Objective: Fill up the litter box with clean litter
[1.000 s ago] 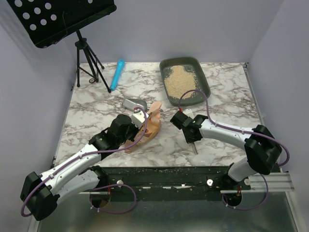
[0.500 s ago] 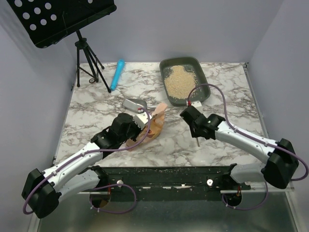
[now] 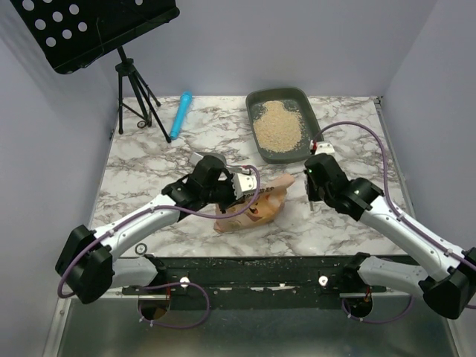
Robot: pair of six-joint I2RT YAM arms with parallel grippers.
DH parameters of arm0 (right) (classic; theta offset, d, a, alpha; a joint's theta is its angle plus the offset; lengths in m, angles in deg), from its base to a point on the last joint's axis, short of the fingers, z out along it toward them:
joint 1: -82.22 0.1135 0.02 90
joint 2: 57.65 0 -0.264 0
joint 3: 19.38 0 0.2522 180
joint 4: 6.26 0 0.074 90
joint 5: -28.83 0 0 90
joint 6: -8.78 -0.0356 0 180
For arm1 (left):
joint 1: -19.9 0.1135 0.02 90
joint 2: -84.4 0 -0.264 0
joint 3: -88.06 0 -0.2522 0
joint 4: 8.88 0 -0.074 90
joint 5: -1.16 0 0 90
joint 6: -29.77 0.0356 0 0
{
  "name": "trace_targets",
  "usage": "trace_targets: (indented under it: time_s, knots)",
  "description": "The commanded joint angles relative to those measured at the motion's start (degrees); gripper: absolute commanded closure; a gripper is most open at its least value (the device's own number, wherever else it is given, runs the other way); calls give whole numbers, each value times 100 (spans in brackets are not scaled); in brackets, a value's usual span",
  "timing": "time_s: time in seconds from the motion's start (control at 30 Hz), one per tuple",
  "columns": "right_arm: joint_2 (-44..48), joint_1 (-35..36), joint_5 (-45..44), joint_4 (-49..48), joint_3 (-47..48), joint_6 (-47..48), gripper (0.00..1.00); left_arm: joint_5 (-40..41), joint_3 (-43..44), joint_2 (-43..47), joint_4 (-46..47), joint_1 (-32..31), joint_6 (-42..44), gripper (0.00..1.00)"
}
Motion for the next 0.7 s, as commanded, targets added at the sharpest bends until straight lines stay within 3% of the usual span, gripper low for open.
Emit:
trace_targets:
  time_s: [0.0,0.3,0.4,0.47,0.57,0.67]
  knots:
    - [490,-72,244,-112,178,260,100,-1307,399,-230,1282,-60,548,100]
    - [755,-81,727,-297,239,357,100,-1078,750,-599,1169,-52,1164,100]
    - [781,-81,841,-323,230,374,100,-955,680,-538,1239,-61,1181,93]
    - [851,-81,912,-428,187,409,100,-797,706,-503,1126,-61,1164,83]
    - [913,-90,1026,-508,221,497,100,-683,785,-468,845,-61,1050,52]
    - [878,-81,1105,-464,362,559,100,-717,777,-354,616,-61,1014,30]
